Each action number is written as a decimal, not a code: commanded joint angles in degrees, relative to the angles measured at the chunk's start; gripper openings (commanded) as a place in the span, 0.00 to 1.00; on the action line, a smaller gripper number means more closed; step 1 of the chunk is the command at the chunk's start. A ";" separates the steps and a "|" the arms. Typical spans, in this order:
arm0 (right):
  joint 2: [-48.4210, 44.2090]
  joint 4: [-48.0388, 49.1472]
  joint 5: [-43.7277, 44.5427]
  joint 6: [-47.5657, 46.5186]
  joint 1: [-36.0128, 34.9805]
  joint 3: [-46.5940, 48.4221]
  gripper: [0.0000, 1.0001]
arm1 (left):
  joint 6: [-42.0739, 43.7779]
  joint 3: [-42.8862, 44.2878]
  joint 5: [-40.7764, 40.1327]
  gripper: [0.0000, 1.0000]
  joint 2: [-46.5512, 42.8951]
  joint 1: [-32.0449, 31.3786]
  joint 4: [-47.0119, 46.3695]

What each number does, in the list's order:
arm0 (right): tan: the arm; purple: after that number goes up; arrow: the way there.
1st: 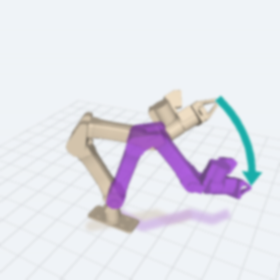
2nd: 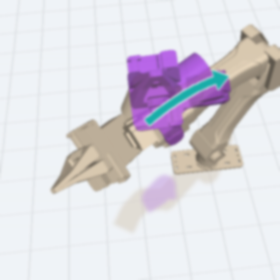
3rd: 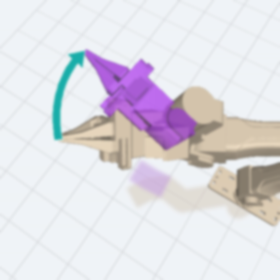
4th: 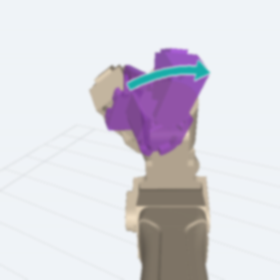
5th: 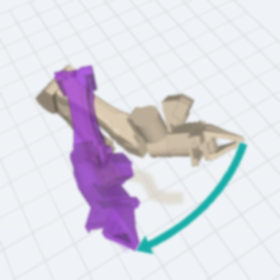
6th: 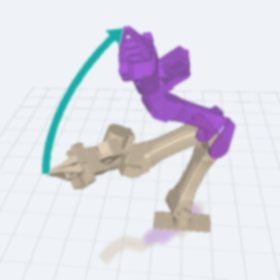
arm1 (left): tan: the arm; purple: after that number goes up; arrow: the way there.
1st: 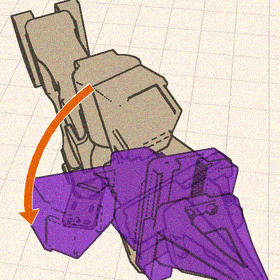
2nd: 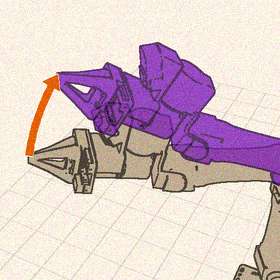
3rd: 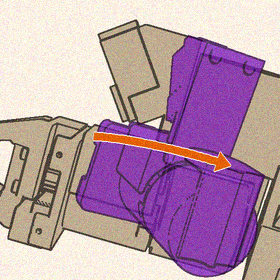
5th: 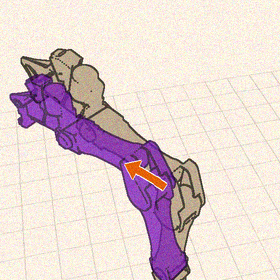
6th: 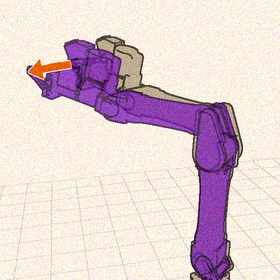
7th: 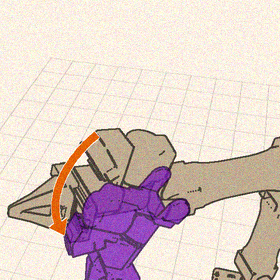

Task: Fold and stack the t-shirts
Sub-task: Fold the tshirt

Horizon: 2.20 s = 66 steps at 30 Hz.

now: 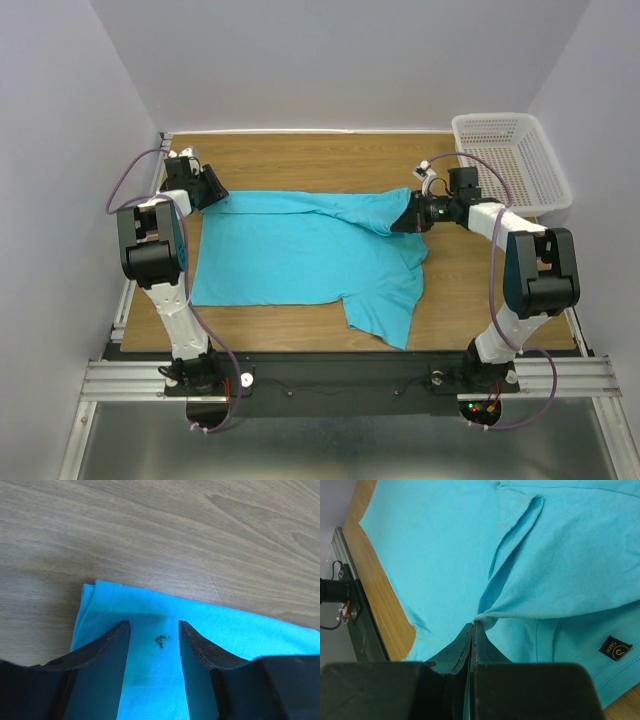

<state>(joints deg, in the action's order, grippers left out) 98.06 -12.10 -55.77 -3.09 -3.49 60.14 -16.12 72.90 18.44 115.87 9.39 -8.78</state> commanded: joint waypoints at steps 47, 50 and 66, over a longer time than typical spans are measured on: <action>-0.85 -4.42 2.31 -5.43 -1.44 1.72 0.55 | 1.53 2.42 0.11 0.55 0.58 -0.07 2.10; -2.34 -5.39 5.22 -4.91 -0.30 7.17 0.64 | 1.79 2.51 0.55 0.55 -0.21 0.02 2.18; 5.65 -12.24 5.06 -6.04 0.08 19.14 0.58 | 2.23 2.95 0.73 0.60 -16.36 1.16 1.22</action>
<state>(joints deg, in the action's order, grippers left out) 102.10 -20.01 -47.42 -6.59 -0.32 79.07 -14.83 73.65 19.55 108.33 10.13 -5.72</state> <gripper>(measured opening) 0.579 0.596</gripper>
